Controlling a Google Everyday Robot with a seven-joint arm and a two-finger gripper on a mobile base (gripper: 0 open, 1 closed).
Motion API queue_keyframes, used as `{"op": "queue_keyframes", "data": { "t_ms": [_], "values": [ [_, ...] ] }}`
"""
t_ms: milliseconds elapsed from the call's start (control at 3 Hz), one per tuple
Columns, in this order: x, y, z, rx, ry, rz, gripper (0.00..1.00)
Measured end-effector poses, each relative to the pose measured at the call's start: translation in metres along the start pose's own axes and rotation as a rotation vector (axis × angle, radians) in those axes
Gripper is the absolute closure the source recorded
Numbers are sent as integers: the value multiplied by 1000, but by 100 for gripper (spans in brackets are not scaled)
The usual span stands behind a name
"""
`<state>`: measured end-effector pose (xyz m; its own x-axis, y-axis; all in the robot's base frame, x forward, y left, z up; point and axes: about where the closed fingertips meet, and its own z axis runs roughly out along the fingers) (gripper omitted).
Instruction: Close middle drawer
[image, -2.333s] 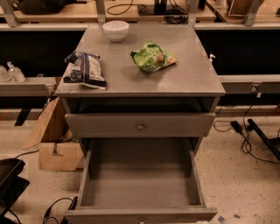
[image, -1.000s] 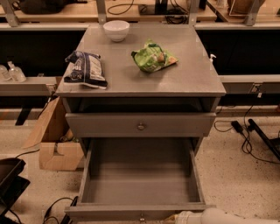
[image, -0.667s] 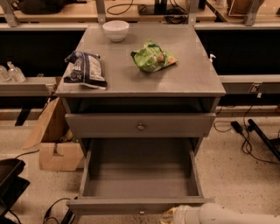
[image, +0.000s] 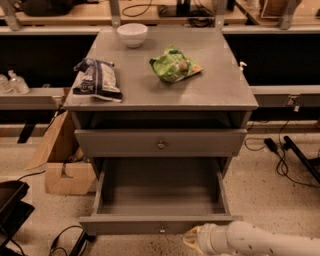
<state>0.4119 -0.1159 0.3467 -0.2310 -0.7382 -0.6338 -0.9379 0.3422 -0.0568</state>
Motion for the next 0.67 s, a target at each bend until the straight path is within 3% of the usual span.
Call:
{"op": "queue_keyframes", "data": {
  "t_ms": [333,667],
  "values": [
    [-1,-2,0,2,-2,-1,100],
    [-14,-46,9,27,-24,-8,100]
  ]
}}
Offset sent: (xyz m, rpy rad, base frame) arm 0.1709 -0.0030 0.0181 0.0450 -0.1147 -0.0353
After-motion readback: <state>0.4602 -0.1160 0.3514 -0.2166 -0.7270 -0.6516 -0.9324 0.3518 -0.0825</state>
